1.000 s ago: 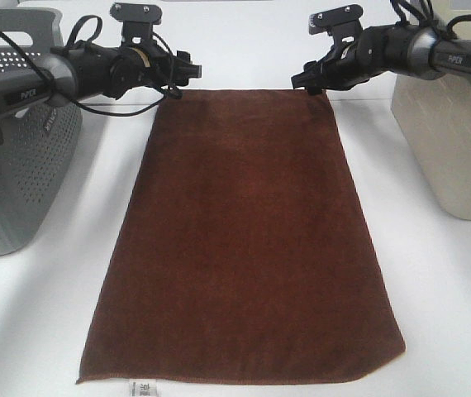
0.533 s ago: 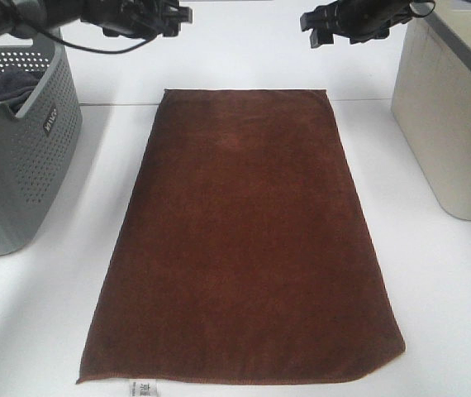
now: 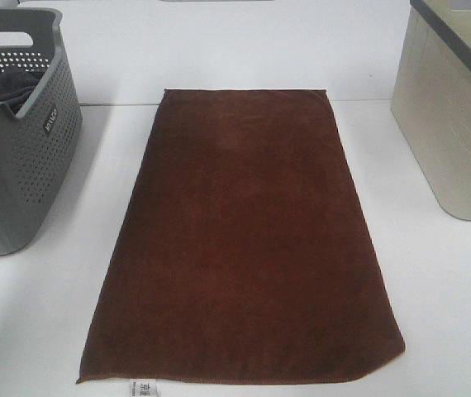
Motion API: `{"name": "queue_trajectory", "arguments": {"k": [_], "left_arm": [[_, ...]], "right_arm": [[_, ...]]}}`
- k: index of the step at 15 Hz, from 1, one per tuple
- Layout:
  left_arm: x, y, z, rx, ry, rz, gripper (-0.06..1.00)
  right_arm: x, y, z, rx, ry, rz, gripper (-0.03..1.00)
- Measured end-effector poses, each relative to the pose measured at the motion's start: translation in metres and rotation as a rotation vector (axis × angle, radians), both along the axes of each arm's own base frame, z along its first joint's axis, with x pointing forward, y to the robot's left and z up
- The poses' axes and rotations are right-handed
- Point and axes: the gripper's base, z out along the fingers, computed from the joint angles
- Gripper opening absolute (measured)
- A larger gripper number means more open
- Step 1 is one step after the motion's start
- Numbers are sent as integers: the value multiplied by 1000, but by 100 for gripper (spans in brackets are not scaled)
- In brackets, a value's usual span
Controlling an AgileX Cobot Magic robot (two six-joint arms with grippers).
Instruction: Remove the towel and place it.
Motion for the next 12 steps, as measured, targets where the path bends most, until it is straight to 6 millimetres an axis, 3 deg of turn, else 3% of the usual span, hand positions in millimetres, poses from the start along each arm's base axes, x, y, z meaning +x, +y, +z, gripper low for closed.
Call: {"name": "queue_trajectory", "arguments": {"k": [3,6,9,12], "left_arm": [[-30,10,24,52,127,6,71],[-43,15,45,47,99,4,71],[-75,25,65,53,104,-1,71],[-123,39,49,86,231,-4,71]], "right_arm": [[-22,-4,17,-5,84,-4,66],[-32,-6,16,-2,116,-18,66],[-62,-13,20,-21,153,-21,66],[-105,-23,12,-39,233,-21,66]]}}
